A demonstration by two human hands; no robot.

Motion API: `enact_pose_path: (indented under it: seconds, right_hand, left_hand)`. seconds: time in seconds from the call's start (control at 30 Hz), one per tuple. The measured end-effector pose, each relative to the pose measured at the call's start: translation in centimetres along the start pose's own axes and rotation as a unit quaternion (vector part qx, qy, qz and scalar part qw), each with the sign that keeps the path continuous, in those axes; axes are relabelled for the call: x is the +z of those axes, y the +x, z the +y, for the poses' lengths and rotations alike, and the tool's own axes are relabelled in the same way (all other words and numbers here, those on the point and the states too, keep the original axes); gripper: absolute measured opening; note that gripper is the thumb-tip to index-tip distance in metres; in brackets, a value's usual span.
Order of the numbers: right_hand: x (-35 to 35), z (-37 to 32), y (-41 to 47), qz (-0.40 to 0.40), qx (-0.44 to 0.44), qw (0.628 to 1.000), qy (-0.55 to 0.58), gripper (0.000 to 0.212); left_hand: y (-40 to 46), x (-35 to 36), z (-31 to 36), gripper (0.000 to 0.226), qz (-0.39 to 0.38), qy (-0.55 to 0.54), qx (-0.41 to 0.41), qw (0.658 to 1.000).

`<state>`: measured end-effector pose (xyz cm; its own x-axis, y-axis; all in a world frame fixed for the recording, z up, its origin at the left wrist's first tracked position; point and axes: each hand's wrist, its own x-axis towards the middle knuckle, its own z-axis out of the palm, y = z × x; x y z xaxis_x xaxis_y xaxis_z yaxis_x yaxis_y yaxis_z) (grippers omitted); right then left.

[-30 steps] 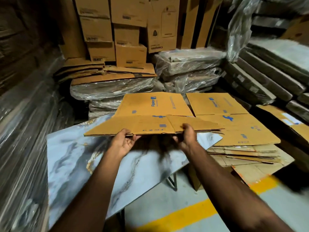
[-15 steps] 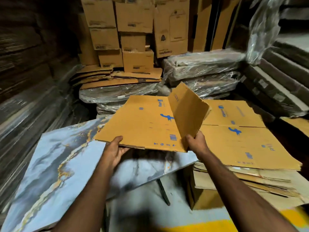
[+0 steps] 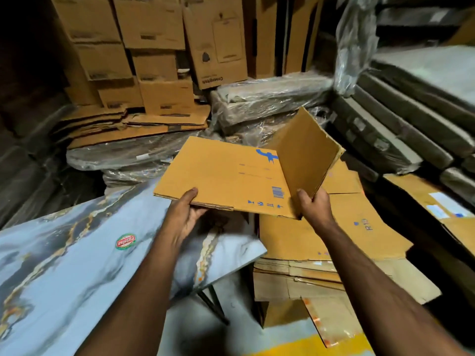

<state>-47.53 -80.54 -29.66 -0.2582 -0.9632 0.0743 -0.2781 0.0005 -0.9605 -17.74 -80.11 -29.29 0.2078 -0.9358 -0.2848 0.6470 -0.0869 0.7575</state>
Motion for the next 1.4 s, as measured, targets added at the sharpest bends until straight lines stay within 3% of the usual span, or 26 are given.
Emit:
enact_pose_path:
  seconds: [0.23, 0.4, 0.57, 0.63, 0.7, 0.8, 0.9, 1.0, 1.1, 1.2, 1.33, 1.4]
  right_hand:
    - [-6.6, 1.9, 5.9, 0.077, 0.032, 0.996, 0.034, 0.045]
    - [-8.5, 5.7, 9.3, 0.093, 0.126, 0.988, 0.019, 0.049]
    - [-10.0, 10.8, 10.4, 0.165, 0.182, 0.969, -0.042, 0.044]
    - [-10.2, 13.8, 10.7, 0.235, 0.225, 0.945, 0.039, 0.052]
    - [-9.3, 15.5, 9.6, 0.281, 0.283, 0.903, 0.160, 0.047]
    - [-6.2, 16.9, 7.9, 0.175, 0.378, 0.854, 0.313, 0.026]
    - [-4.5, 16.9, 8.6, 0.100, 0.425, 0.829, 0.348, 0.011]
    - [-5.1, 16.1, 10.1, 0.109, 0.421, 0.836, 0.336, 0.005]
    - [-6.1, 15.2, 11.1, 0.128, 0.380, 0.853, 0.335, 0.019]
    - [-6.4, 15.0, 11.7, 0.129, 0.371, 0.853, 0.343, 0.020]
    - [-6.2, 16.6, 11.1, 0.126, 0.406, 0.830, 0.361, 0.014]
    - [-6.8, 17.3, 10.7, 0.127, 0.420, 0.817, 0.375, 0.007]
  left_hand:
    - [5.5, 7.5, -5.7, 0.013, -0.038, 0.027, -0.071, 0.996]
    - [7.7, 9.3, -10.9, 0.011, 0.092, 0.039, -0.070, 0.992]
    - [7.8, 8.6, -16.6, 0.010, 0.117, 0.080, -0.167, 0.976]
    - [7.5, 8.5, -18.1, 0.008, 0.139, 0.055, -0.207, 0.967]
    - [7.3, 8.8, -19.9, 0.008, 0.151, 0.047, -0.229, 0.961]
    - [6.7, 9.5, -21.9, 0.012, 0.138, 0.045, -0.249, 0.958]
    - [6.8, 10.6, -22.6, 0.009, 0.112, 0.046, -0.265, 0.957]
    - [7.1, 11.5, -22.4, 0.013, 0.094, 0.084, -0.279, 0.952]
    - [7.6, 12.7, -22.4, 0.017, 0.088, 0.116, -0.269, 0.952]
    - [8.2, 13.2, -23.0, 0.016, 0.087, 0.148, -0.235, 0.957]
    - [8.7, 12.7, -23.8, 0.006, 0.092, 0.153, -0.227, 0.957]
    - [8.4, 12.7, -24.3, 0.017, 0.089, 0.131, -0.243, 0.957]
